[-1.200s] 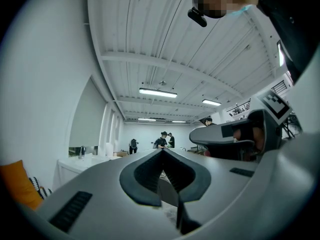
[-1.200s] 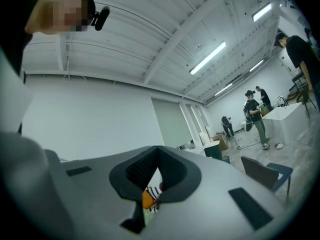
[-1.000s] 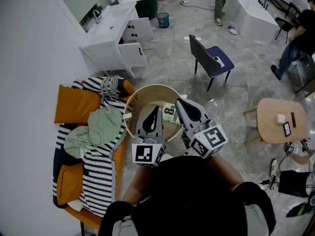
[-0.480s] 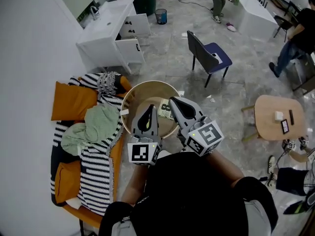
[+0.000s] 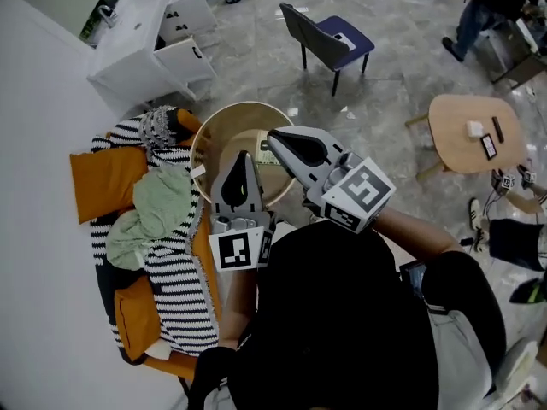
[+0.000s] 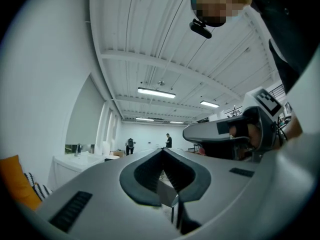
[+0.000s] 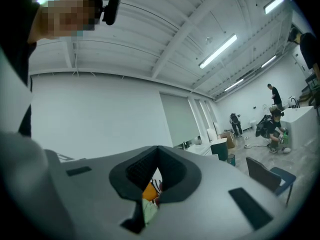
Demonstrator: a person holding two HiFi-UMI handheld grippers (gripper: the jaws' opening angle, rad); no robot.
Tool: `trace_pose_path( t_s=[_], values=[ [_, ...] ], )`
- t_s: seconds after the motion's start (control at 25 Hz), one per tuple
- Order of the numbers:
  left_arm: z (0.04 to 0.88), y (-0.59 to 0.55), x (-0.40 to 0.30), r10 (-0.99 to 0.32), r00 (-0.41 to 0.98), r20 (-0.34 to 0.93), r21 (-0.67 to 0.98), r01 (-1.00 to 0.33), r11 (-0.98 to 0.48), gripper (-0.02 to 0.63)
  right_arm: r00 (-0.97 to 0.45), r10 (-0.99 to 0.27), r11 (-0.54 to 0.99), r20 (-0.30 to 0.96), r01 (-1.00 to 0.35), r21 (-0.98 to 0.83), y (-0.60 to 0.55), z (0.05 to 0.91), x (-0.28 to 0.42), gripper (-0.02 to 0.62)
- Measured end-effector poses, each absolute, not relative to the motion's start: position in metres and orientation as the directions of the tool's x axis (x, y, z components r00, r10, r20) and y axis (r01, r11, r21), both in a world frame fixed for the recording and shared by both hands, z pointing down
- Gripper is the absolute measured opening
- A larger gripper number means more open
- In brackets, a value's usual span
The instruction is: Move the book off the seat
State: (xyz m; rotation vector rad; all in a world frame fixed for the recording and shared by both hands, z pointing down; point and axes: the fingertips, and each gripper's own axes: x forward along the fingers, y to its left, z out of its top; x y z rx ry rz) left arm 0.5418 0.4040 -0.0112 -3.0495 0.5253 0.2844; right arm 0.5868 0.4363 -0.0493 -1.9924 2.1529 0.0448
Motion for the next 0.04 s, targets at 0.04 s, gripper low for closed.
trace_pose_path(
  t_s=[0.04],
  values=[
    [-0.0122, 0.4035, 0.5466, -0.328, 0.924, -0.197, -0.004, -0.335, -0.942, 0.011, -0.078, -0.980, 0.098, -0.181, -0.990, -0.105, 0.4374, -0.0517, 0.5922, 0.014]
  ],
)
